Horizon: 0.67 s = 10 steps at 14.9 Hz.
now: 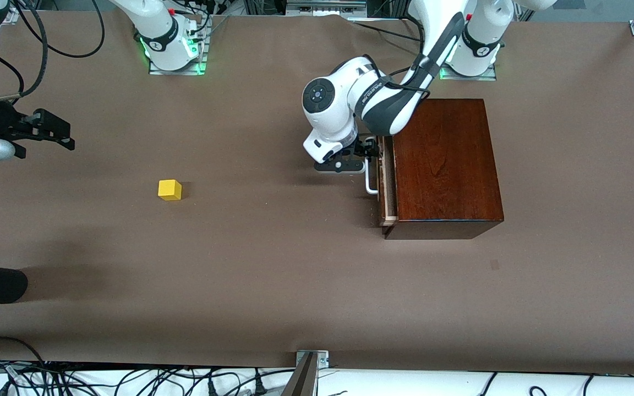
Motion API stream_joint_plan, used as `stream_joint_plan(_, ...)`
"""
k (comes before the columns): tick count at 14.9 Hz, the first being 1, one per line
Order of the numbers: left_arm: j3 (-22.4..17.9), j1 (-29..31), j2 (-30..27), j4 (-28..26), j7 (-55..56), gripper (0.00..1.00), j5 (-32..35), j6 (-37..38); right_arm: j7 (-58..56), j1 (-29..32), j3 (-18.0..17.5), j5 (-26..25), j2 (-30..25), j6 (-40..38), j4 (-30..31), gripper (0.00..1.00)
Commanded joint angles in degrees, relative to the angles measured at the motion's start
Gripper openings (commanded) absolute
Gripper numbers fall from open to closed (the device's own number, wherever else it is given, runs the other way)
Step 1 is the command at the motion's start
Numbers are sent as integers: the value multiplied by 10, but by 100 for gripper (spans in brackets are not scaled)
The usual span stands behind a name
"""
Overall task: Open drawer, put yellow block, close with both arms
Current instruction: 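Pull the drawer open with the left gripper while the right gripper reaches out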
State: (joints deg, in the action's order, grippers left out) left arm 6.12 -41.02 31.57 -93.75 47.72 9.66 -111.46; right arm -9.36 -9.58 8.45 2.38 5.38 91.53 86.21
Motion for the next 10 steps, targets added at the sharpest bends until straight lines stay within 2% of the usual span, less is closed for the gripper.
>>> stream_joint_plan(1, 1, -20, 38, 58, 13, 100, -21, -12, -12, 4, -5, -3, 0, -8, -14, 100)
stream_joint_plan(5, 0, -51, 72, 110, 49, 100, -38, -12, -15, -2, -6, -5, 10, -13, -7, 100)
stream_joint_plan(10, 1, -52, 78, 131, 51, 100, -39, -13, -14, -7, -9, 1, 38, -7, -2, 100)
